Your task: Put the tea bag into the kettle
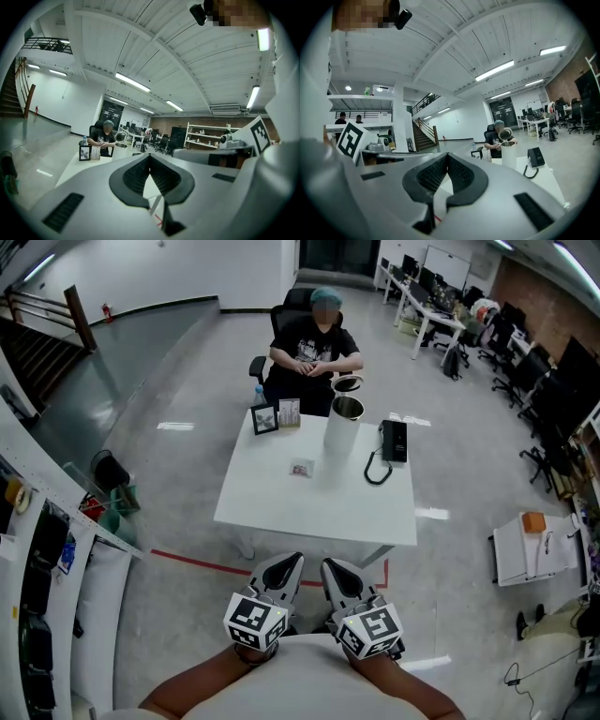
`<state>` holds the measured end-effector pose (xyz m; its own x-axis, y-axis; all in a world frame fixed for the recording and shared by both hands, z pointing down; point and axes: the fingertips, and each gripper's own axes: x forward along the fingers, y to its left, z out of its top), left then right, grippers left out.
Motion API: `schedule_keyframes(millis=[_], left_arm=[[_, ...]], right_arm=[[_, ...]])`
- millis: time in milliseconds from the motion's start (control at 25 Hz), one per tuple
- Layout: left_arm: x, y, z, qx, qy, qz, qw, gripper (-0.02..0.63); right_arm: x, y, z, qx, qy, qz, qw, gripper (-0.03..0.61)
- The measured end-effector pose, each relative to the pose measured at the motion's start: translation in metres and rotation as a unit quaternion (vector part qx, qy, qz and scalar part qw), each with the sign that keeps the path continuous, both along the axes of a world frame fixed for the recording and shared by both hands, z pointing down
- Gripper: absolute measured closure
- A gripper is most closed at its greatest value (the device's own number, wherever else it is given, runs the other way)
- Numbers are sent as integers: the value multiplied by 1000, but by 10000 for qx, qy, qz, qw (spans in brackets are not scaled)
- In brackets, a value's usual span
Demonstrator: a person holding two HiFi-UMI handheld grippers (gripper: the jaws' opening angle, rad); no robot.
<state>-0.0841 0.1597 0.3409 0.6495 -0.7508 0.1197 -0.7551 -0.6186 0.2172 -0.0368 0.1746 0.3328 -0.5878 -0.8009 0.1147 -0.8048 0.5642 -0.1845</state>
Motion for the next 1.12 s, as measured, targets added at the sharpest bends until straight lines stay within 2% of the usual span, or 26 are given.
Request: schedule_keyframes(millis=[640,1120], left_arm=[[-38,-33,6,13,24,-440,9990,606],[-26,-112,18,-95,-59,-736,9972,604]], right_arm=[[-39,-39,2,109,15,-508,9986,568],[-18,-119,15,-77,-28,-640,9979,568]])
